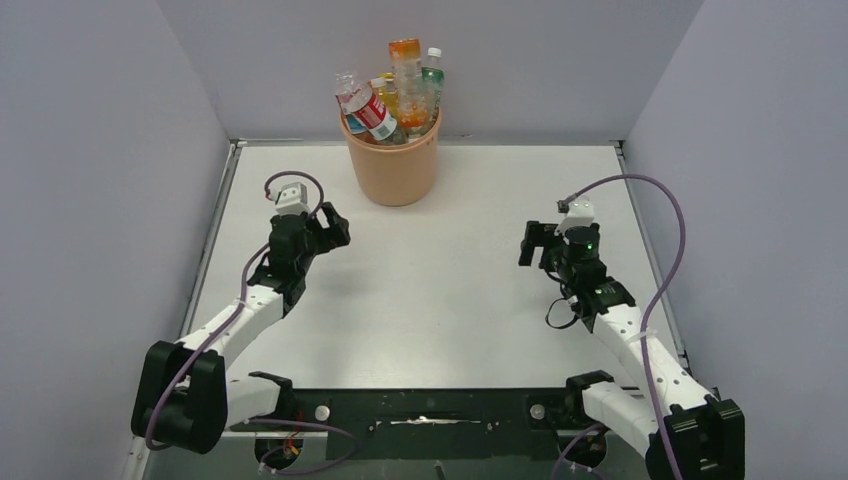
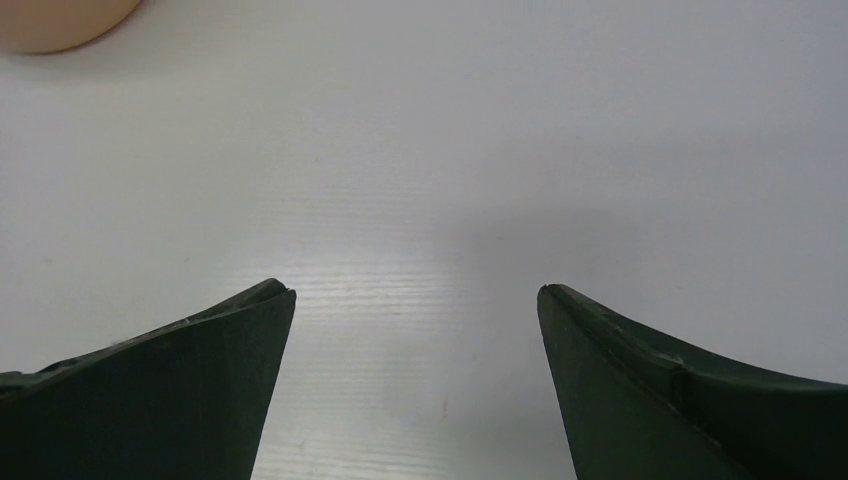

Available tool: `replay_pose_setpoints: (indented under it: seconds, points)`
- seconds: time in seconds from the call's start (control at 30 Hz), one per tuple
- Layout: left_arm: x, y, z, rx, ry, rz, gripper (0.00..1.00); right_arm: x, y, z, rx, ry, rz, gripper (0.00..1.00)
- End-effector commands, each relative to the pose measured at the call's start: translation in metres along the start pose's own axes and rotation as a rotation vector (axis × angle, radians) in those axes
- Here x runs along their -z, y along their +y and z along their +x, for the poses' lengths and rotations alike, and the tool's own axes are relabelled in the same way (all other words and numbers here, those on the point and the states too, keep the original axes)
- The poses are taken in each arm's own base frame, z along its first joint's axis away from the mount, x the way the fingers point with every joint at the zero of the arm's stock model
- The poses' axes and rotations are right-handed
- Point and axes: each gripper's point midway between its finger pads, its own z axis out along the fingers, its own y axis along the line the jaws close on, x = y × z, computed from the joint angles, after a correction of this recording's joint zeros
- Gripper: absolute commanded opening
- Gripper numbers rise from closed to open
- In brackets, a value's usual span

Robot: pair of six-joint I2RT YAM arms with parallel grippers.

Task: Put the plastic bottles in the bin
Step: Move the trash bin to the center of the board, then reset both arms

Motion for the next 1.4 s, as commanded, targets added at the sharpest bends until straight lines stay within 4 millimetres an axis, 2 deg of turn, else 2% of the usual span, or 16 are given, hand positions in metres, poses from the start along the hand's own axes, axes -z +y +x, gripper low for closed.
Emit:
replay_pose_setpoints:
  seconds: [0.0,0.17,0.3,0.43,0.53,0.63,0.8,1.03,1.23,1.37]
  points:
    - [0.013,0.014,-0.005,0.007,-0.053,-0.060,0.84,0.007,-0.055,-0.044,-0.061,-0.168,0.199,0.98]
    - [0.015,0.027,0.007,-0.008,-0.037,-0.096,0.84,0.021,-0.098,-0.035,-0.151,-0.237,0.312,0.98]
    - [0.015,0.029,0.013,-0.018,-0.058,-0.072,0.84,0.029,-0.106,-0.031,-0.160,-0.327,0.305,0.98]
    - [0.013,0.035,0.020,-0.044,-0.059,-0.072,0.84,0.024,-0.115,-0.024,-0.167,-0.368,0.323,0.98]
    - [0.011,0.043,0.025,-0.058,-0.061,-0.098,0.84,0.020,-0.113,-0.026,-0.127,-0.458,0.290,0.98]
    - [0.014,0.048,0.028,-0.064,-0.089,-0.096,0.84,0.013,-0.125,-0.019,-0.118,-0.481,0.344,0.98]
    - [0.013,0.051,0.023,-0.078,-0.107,-0.104,0.84,-0.001,-0.153,-0.006,-0.117,-0.423,0.490,0.98]
    - [0.015,0.062,0.018,-0.103,-0.125,-0.128,0.84,-0.014,-0.183,0.009,-0.172,-0.400,0.593,0.98]
    - [0.019,0.064,0.003,-0.111,-0.158,-0.119,0.84,-0.018,-0.194,0.017,-0.208,-0.405,0.616,0.98]
    - [0.025,0.068,0.000,-0.128,-0.176,-0.130,0.84,-0.012,-0.201,0.017,-0.219,-0.452,0.637,0.98]
